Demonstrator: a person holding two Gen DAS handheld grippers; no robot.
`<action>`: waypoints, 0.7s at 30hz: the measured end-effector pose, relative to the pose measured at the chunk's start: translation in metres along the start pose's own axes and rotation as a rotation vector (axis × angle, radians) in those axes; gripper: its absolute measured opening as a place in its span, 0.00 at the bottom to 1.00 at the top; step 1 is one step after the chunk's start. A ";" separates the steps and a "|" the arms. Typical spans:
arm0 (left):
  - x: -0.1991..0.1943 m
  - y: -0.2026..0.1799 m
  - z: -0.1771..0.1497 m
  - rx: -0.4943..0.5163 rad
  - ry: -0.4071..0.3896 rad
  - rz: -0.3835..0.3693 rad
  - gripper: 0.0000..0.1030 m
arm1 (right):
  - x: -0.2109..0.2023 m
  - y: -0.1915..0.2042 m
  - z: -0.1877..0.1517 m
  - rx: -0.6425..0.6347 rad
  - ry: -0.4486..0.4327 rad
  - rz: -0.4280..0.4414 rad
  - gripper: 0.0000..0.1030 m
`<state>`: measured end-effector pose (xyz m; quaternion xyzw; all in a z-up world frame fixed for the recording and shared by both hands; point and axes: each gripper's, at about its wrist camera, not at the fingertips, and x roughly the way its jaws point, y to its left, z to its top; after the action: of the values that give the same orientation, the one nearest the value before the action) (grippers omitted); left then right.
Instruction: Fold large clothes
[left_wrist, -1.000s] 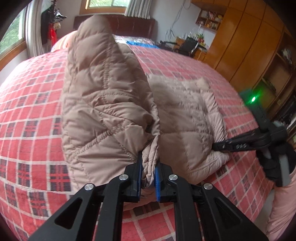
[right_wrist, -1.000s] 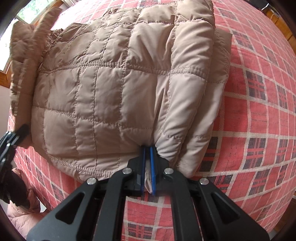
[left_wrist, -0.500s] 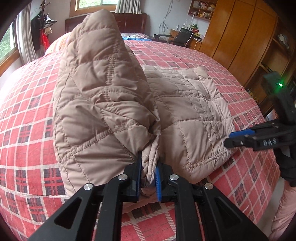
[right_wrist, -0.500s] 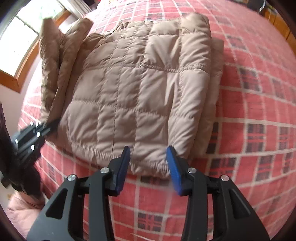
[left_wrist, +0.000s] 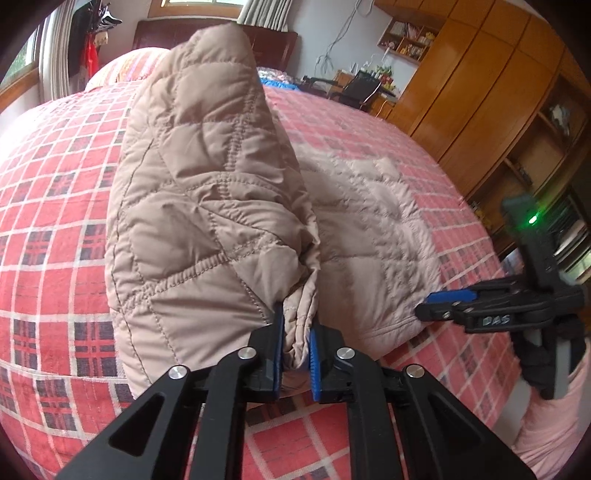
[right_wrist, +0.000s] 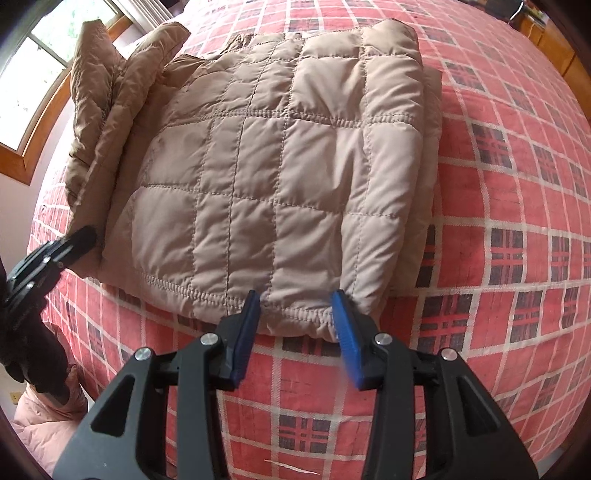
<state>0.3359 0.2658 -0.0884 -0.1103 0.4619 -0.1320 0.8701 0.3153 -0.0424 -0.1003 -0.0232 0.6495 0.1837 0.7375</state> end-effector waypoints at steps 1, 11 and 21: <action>-0.004 -0.002 0.001 0.000 -0.009 -0.008 0.10 | 0.001 0.000 -0.001 0.001 0.001 0.001 0.40; 0.008 -0.028 0.009 0.034 0.009 -0.060 0.10 | 0.005 -0.038 0.007 0.019 0.023 0.031 0.38; 0.021 -0.012 0.007 -0.041 0.121 -0.208 0.51 | 0.014 -0.037 0.013 0.013 0.029 0.037 0.38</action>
<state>0.3519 0.2482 -0.0972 -0.1671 0.5022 -0.2186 0.8198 0.3398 -0.0696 -0.1192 -0.0091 0.6616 0.1928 0.7246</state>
